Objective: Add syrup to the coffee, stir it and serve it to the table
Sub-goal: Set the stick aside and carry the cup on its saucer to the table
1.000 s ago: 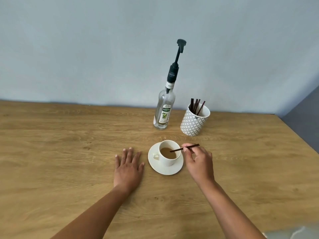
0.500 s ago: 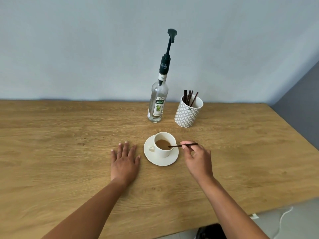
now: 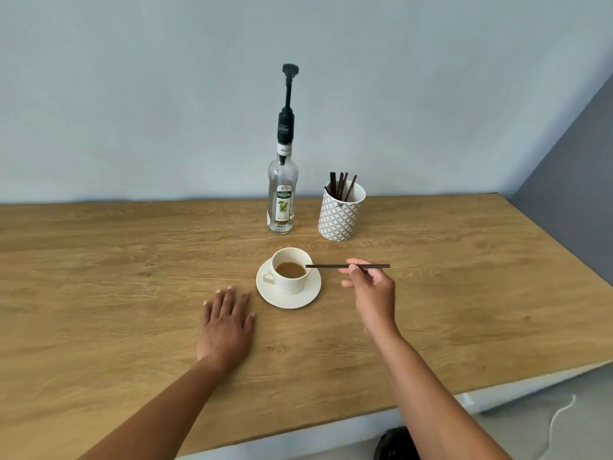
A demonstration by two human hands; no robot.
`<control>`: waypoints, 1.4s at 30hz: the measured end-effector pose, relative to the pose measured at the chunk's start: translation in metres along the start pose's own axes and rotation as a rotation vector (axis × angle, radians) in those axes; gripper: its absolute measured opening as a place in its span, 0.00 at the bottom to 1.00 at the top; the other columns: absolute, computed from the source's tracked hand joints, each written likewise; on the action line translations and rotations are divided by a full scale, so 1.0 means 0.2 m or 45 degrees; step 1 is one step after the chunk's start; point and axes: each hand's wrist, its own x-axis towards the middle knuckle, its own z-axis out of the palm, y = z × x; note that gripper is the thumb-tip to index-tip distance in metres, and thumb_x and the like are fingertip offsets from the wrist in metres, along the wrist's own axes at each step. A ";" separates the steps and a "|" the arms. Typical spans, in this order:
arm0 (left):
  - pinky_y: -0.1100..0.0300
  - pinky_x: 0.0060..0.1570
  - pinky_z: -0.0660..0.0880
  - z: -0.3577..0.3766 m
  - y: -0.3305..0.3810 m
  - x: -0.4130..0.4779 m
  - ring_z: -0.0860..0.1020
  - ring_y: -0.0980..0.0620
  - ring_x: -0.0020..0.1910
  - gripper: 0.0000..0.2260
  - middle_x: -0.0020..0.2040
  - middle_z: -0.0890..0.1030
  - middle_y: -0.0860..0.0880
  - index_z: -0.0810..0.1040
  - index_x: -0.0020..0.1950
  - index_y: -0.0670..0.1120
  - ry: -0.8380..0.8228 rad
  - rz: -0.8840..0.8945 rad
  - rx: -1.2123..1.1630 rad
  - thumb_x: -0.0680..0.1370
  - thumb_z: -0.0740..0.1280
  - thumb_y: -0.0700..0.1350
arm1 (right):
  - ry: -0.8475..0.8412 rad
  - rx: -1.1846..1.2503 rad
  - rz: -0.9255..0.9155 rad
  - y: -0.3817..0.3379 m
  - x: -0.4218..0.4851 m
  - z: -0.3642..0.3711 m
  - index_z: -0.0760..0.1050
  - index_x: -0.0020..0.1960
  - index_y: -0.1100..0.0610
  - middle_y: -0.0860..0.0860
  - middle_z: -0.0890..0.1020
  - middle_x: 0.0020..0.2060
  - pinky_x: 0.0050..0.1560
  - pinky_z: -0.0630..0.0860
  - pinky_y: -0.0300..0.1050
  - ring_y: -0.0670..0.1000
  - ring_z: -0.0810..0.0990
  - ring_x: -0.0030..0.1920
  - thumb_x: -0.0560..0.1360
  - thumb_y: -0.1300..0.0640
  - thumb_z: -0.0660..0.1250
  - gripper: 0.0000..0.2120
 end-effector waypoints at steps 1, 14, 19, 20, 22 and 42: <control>0.48 0.81 0.41 0.01 0.02 -0.03 0.45 0.49 0.83 0.26 0.84 0.51 0.49 0.55 0.82 0.56 0.002 -0.006 -0.006 0.83 0.48 0.59 | 0.025 0.085 0.043 0.00 -0.01 -0.04 0.80 0.46 0.49 0.44 0.86 0.39 0.37 0.73 0.41 0.48 0.84 0.36 0.77 0.59 0.65 0.07; 0.46 0.75 0.65 0.21 0.65 -0.42 0.67 0.43 0.75 0.25 0.73 0.73 0.45 0.72 0.74 0.48 -0.047 0.424 -0.144 0.81 0.58 0.58 | 0.424 0.436 0.362 0.30 -0.42 -1.06 0.78 0.51 0.59 0.58 0.85 0.43 0.37 0.78 0.45 0.56 0.86 0.43 0.81 0.58 0.60 0.08; 0.44 0.80 0.52 0.33 1.03 -0.45 0.60 0.42 0.80 0.23 0.79 0.67 0.44 0.70 0.76 0.50 -0.112 0.519 -0.109 0.83 0.59 0.56 | 0.633 0.372 0.420 0.46 -0.62 -1.43 0.78 0.53 0.59 0.57 0.85 0.40 0.38 0.78 0.48 0.55 0.86 0.42 0.80 0.59 0.62 0.07; 0.44 0.80 0.50 0.35 1.08 -0.45 0.59 0.43 0.80 0.22 0.79 0.67 0.45 0.70 0.76 0.50 -0.105 0.519 -0.116 0.83 0.59 0.55 | 0.671 0.354 0.434 0.50 -0.66 -1.50 0.78 0.52 0.58 0.56 0.86 0.39 0.38 0.79 0.48 0.55 0.86 0.41 0.79 0.59 0.62 0.07; 0.45 0.81 0.49 0.37 1.17 -0.44 0.58 0.44 0.81 0.21 0.79 0.66 0.45 0.70 0.76 0.51 -0.090 0.508 -0.122 0.83 0.59 0.54 | 0.723 0.300 0.465 0.58 -0.72 -1.60 0.78 0.51 0.57 0.55 0.86 0.39 0.39 0.79 0.48 0.54 0.86 0.40 0.79 0.59 0.63 0.06; 0.45 0.81 0.48 0.44 1.29 -0.40 0.56 0.45 0.82 0.23 0.80 0.65 0.46 0.68 0.77 0.52 -0.064 0.510 -0.071 0.83 0.54 0.57 | 0.587 -0.239 0.910 1.08 -0.67 -1.70 0.73 0.64 0.60 0.56 0.81 0.54 0.59 0.76 0.57 0.56 0.81 0.53 0.78 0.57 0.59 0.17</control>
